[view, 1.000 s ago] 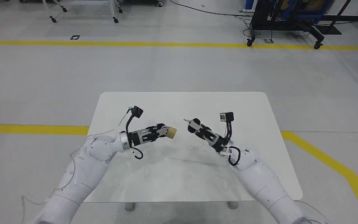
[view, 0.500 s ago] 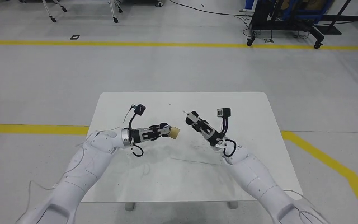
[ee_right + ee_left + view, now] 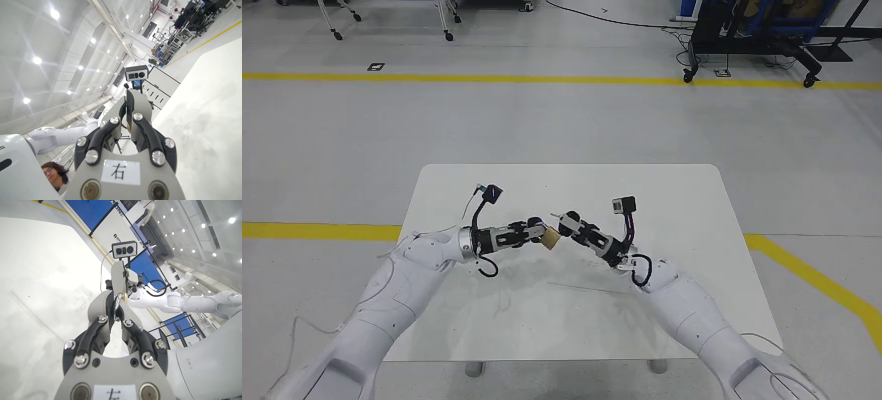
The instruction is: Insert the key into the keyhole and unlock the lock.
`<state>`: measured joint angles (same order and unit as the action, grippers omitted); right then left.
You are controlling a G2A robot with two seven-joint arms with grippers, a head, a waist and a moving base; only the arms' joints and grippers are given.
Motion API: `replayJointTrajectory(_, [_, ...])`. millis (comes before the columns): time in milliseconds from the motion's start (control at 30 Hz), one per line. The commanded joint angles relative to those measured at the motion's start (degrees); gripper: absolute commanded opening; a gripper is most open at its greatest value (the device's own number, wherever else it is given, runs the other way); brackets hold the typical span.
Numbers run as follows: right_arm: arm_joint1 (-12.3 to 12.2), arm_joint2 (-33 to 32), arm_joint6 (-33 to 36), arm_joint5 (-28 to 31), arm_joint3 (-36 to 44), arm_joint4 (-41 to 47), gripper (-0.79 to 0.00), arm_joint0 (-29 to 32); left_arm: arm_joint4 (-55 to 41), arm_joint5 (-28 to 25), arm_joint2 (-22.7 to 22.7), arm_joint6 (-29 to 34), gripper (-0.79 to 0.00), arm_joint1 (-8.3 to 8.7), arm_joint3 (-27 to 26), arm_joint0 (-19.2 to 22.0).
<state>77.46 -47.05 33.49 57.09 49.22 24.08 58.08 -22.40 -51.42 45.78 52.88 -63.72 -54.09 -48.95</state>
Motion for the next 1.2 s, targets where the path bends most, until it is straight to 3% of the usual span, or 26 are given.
replayJointTrajectory(0, [-0.17,0.21,2.97,0.66,0.55,0.31,-0.785,0.29,-0.97,1.03,-0.2,1.01,-0.785,0.16,0.24,0.14])
replayJointTrajectory(267, [-0.87,-2.72,2.83,0.91,2.61,2.78,-0.785,1.84,-3.9,4.97,-0.06,4.95,-0.785,0.6,1.65,1.47])
replayJointTrajectory(1067, [-0.94,-3.12,2.51,0.91,2.96,3.14,-0.785,2.08,-3.9,4.97,-0.06,4.95,-0.785,0.6,1.65,1.47])
replayJointTrajectory(1167, [-0.94,-3.12,2.51,0.91,2.96,3.14,-0.785,2.08,-1.16,10.4,-0.06,0.72,-0.785,0.45,0.81,1.12])
